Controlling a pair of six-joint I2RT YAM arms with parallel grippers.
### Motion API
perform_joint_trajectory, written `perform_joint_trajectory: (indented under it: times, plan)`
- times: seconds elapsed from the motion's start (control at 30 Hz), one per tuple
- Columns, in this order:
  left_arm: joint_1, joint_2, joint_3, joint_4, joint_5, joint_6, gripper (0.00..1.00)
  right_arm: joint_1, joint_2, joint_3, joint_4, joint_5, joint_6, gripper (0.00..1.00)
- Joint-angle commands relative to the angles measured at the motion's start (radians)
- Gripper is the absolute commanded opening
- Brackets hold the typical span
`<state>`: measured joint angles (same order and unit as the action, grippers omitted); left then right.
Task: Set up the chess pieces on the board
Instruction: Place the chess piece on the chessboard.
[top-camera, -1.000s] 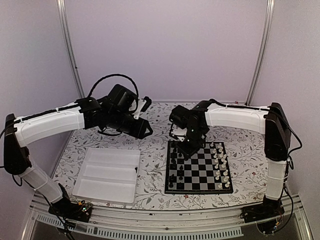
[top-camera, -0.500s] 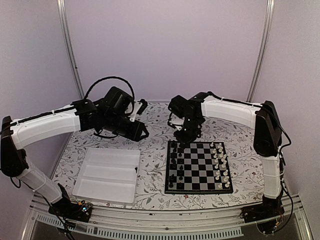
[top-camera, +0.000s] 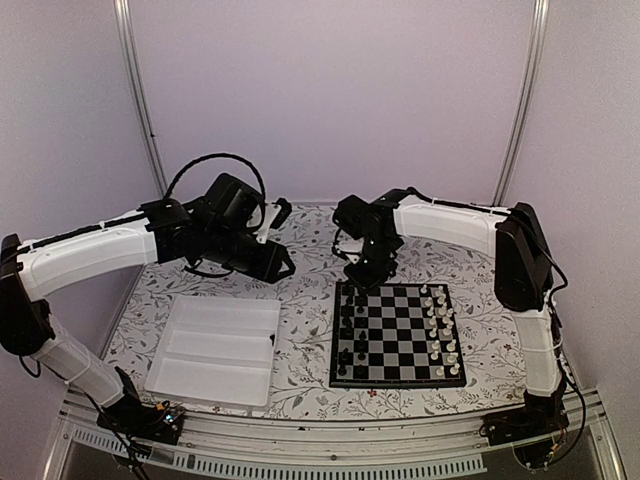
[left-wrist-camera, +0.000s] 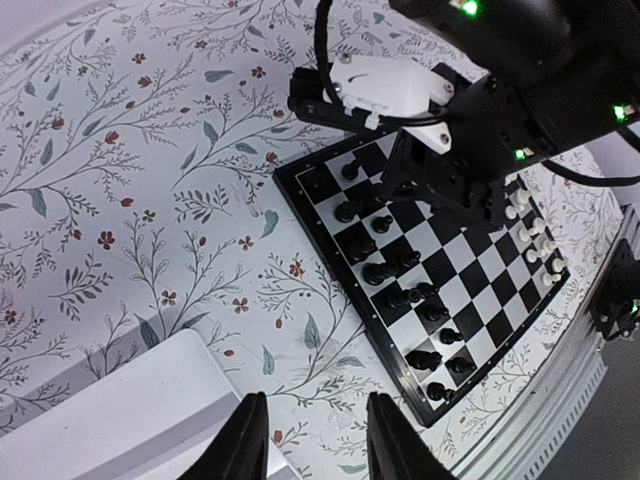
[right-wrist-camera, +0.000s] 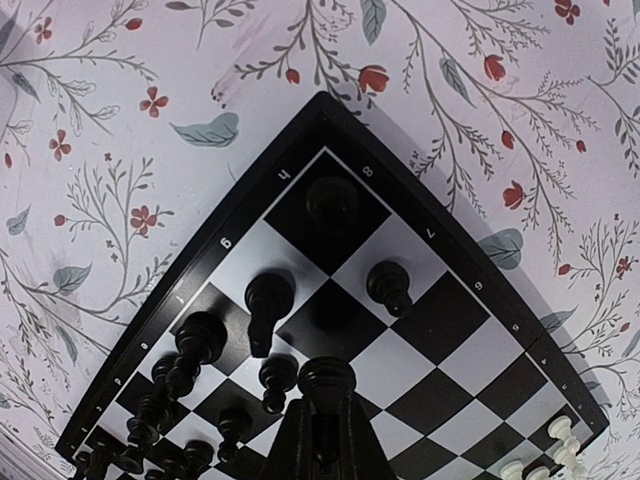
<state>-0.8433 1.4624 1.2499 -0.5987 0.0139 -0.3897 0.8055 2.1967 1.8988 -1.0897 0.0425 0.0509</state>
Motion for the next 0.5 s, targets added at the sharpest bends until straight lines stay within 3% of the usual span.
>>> perform_joint_trajectory:
  times: [0.0, 0.47]
  plan:
    - [0.016, -0.021, -0.004, -0.007, 0.006, -0.004, 0.36, -0.021, 0.033, 0.026, 0.029, -0.015, -0.015, 0.00]
    - [0.016, 0.008, 0.003, -0.010, 0.018, 0.006, 0.37, -0.032, 0.063, 0.029, 0.049, -0.032, -0.023, 0.03]
